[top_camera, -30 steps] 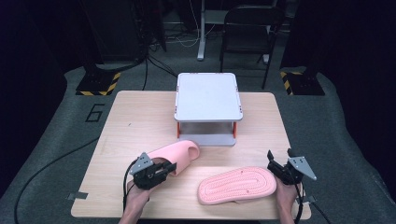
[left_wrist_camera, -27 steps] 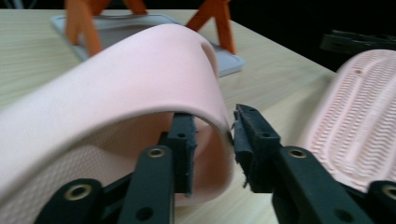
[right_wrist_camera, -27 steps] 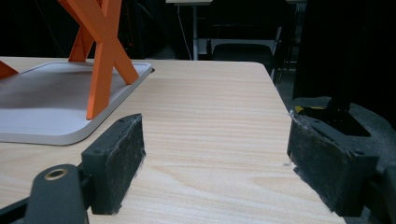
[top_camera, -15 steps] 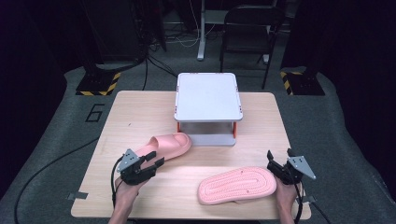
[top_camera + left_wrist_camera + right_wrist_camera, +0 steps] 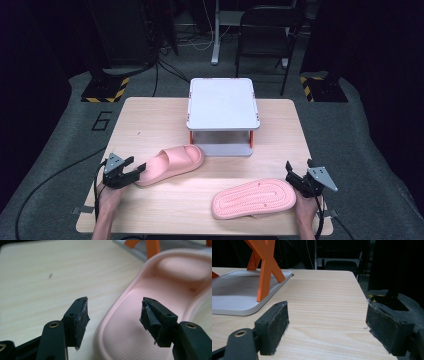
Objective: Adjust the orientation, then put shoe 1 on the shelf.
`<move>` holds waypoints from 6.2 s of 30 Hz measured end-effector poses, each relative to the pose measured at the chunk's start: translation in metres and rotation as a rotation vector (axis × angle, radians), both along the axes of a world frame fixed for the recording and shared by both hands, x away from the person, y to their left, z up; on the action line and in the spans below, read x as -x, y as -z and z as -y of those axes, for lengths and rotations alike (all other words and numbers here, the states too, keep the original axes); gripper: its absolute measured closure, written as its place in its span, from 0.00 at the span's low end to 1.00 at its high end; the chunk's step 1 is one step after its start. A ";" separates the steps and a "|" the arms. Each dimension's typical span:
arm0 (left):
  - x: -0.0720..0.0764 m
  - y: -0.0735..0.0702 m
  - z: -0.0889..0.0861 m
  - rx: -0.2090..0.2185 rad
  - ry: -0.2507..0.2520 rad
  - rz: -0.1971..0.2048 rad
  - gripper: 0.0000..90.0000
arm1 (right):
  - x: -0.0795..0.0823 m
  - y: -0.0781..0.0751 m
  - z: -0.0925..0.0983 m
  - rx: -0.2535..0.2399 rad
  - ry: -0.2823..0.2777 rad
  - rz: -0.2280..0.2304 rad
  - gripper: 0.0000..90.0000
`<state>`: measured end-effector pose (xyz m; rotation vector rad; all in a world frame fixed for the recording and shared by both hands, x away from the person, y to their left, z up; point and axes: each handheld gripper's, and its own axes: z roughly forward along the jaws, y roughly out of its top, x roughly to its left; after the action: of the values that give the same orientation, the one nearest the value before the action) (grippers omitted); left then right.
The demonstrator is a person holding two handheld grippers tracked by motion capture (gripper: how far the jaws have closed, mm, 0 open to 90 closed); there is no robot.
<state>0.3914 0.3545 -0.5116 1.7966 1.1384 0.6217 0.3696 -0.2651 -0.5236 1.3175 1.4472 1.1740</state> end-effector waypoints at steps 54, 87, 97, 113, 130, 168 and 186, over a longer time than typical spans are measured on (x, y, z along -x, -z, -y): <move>0.021 -0.012 0.073 -0.004 -0.074 -0.053 0.90 | -0.002 0.000 -0.002 0.010 0.007 -0.021 0.20; 0.017 -0.003 0.058 0.006 0.010 -0.015 0.34 | -0.003 0.000 -0.003 0.013 0.003 -0.041 0.17; 0.005 0.004 0.068 -0.046 0.012 -0.015 0.71 | -0.003 -0.001 0.004 -0.064 -0.024 -0.062 0.21; 0.008 -0.001 0.073 -0.086 -0.043 0.035 0.91 | -0.005 -0.006 0.009 -0.022 -0.041 -0.085 0.24; 0.004 -0.030 0.111 -0.035 0.045 0.082 0.91 | -0.055 -0.137 -0.044 0.014 -0.378 -0.036 0.25; -0.083 -0.017 0.195 0.009 -0.079 0.068 0.87 | -0.131 -0.135 -0.123 0.087 -0.500 -0.150 0.25; -0.085 -0.016 0.195 0.071 -0.122 0.075 0.87 | -0.131 -0.135 -0.124 0.101 -0.493 -0.139 0.25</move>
<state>0.4764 0.1598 -0.4958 1.6397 1.2105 0.7066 0.5009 -0.1414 -0.3885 1.0158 1.9809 1.3128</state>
